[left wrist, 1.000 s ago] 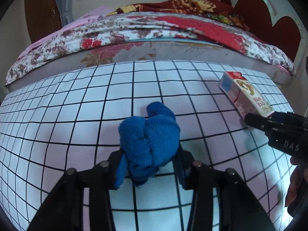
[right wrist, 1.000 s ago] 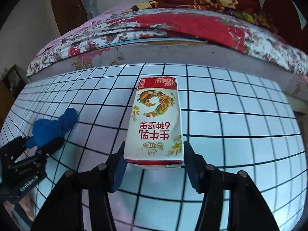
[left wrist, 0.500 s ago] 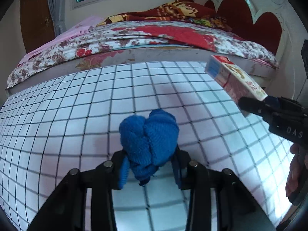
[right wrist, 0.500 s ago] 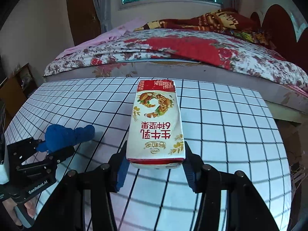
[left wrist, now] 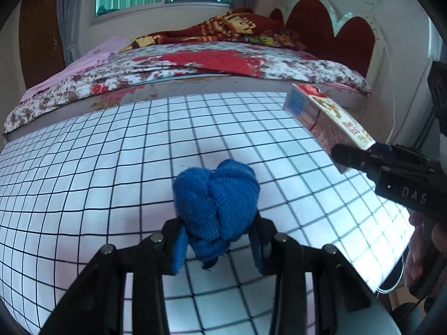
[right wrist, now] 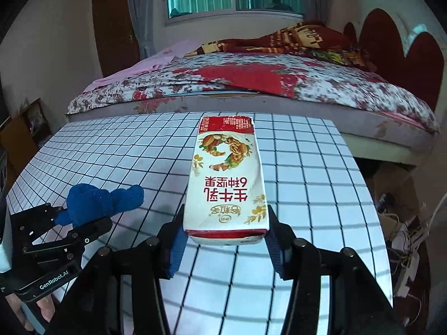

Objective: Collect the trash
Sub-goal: 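Lift and carry the blue mask and milk box over the black bin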

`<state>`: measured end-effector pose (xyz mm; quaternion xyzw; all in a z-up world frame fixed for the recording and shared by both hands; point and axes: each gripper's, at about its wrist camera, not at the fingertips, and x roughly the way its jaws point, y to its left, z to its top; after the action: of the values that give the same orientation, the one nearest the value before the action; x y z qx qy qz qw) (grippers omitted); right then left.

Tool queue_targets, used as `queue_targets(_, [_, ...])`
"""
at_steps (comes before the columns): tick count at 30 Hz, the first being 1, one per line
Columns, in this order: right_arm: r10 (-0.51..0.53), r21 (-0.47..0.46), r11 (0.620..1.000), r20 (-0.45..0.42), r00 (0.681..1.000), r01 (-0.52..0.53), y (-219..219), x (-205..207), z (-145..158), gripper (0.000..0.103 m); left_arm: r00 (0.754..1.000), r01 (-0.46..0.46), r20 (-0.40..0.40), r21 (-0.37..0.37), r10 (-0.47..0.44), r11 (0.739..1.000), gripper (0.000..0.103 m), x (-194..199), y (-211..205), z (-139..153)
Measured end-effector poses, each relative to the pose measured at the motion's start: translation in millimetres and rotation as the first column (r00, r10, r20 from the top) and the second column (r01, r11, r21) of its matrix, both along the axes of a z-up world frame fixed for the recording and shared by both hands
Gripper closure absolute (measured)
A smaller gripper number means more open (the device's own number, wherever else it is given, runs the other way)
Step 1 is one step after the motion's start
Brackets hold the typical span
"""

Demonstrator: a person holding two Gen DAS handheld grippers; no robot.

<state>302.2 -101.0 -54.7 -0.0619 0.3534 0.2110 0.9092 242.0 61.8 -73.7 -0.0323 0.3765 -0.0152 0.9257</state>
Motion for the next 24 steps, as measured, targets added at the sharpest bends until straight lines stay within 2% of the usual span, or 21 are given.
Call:
queue_targets(12, [-0.089, 0.030, 0.996, 0.033, 0.995, 0.088, -59, -52, 22, 0.051, 0.996, 0.083, 0.043, -0.005, -0.082, 0.997, 0.065, -29, -46, 20])
queue_targets(24, [-0.196, 0.033, 0.980, 0.058, 0.979, 0.195, -120, -95, 37, 0.051, 0.979, 0.192, 0.072, -0.012, -0.190, 0.981, 0.065, -51, -100, 32])
